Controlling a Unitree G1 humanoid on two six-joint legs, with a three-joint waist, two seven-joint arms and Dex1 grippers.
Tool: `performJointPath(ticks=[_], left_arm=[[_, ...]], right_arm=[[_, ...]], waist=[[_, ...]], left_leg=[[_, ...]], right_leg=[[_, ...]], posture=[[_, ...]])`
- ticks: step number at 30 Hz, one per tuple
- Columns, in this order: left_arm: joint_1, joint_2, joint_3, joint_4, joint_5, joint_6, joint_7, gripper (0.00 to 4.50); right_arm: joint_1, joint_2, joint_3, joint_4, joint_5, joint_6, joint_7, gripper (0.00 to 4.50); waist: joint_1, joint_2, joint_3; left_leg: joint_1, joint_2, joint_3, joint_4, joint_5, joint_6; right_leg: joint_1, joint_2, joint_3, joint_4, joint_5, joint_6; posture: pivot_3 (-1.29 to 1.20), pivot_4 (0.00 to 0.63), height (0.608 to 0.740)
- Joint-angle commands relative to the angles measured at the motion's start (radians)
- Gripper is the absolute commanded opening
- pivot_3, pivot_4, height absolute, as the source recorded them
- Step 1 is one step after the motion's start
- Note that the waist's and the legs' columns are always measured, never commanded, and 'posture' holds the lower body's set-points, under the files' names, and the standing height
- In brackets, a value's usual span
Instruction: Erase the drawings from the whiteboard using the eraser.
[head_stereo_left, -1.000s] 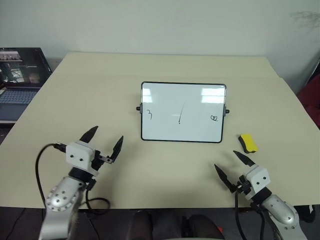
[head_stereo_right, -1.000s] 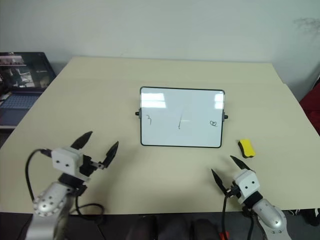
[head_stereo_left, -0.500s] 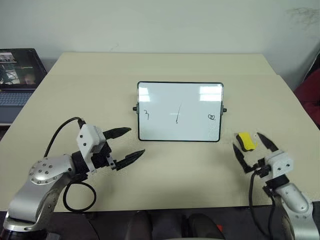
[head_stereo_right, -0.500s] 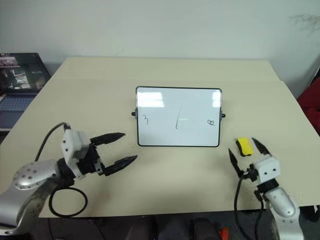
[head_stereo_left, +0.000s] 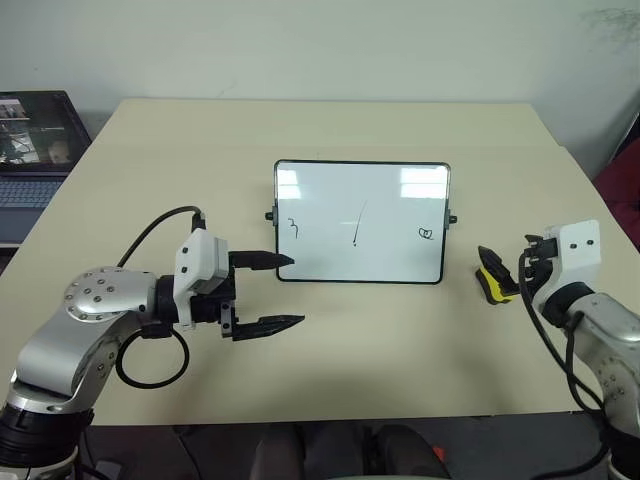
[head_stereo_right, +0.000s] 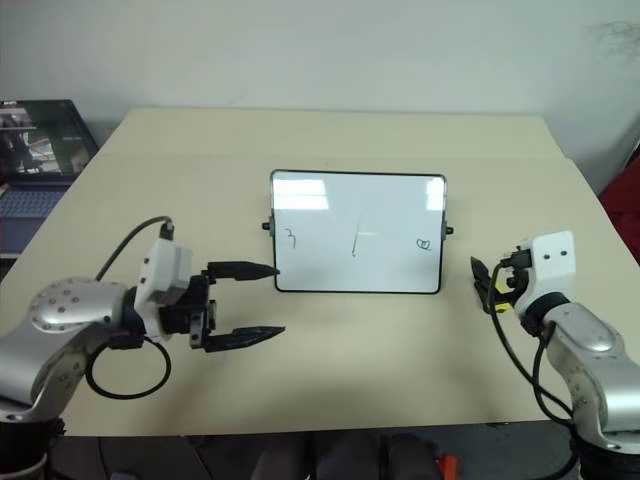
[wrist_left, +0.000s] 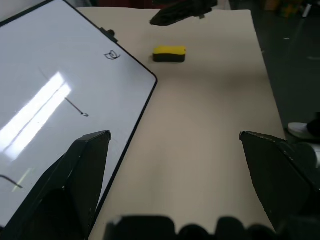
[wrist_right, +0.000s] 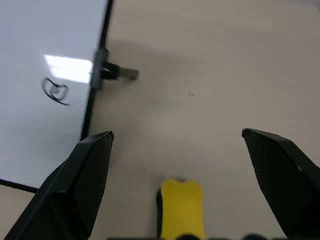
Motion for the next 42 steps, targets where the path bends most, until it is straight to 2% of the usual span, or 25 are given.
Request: performJointPath(ticks=[1, 8, 20, 42], left_arm=[[-0.022, 0.000, -0.009, -0.025, -0.005, -0.010, -0.024, 4.50], [-0.049, -0.008, -0.042, -0.043, -0.027, 0.006, -0.065, 4.50], [-0.104, -0.043, -0.090, -0.015, -0.002, 0.002, -0.070, 4.50], [-0.096, -0.048, -0.089, -0.018, 0.009, 0.018, -0.041, 4.50]], right_arm=[[-0.029, -0.009, -0.039, -0.059, 0.043, 0.134, -0.016, 4.46], [-0.018, 0.009, -0.015, -0.045, 0.035, 0.206, -0.017, 4.46], [-0.036, -0.051, 0.062, 0.128, -0.063, 0.079, 0.047, 4.46], [-0.086, -0.024, 0.080, 0.271, -0.092, 0.015, 0.110, 4.46]], waist=[[0.000, 0.000, 0.000], [-0.001, 0.000, 0.000], [-0.001, 0.000, 0.000], [-0.001, 0.000, 0.000]], left_leg=[[0.000, 0.000, 0.000, 0.000, 0.000, 0.000], [0.000, 0.000, 0.000, 0.000, 0.000, 0.000], [0.000, 0.000, 0.001, 0.001, 0.000, 0.000], [0.000, 0.000, 0.001, 0.001, 0.000, 0.000]], right_leg=[[0.000, 0.000, 0.000, 0.000, 0.000, 0.000], [0.000, 0.000, 0.001, 0.001, 0.000, 0.000], [0.000, 0.001, 0.000, 0.001, 0.000, 0.000], [0.000, 0.001, 0.001, 0.001, 0.000, 0.000]], posture=[[0.00, 0.150, 0.740], [0.00, 0.150, 0.740], [0.00, 0.150, 0.740], [0.00, 0.150, 0.740]])
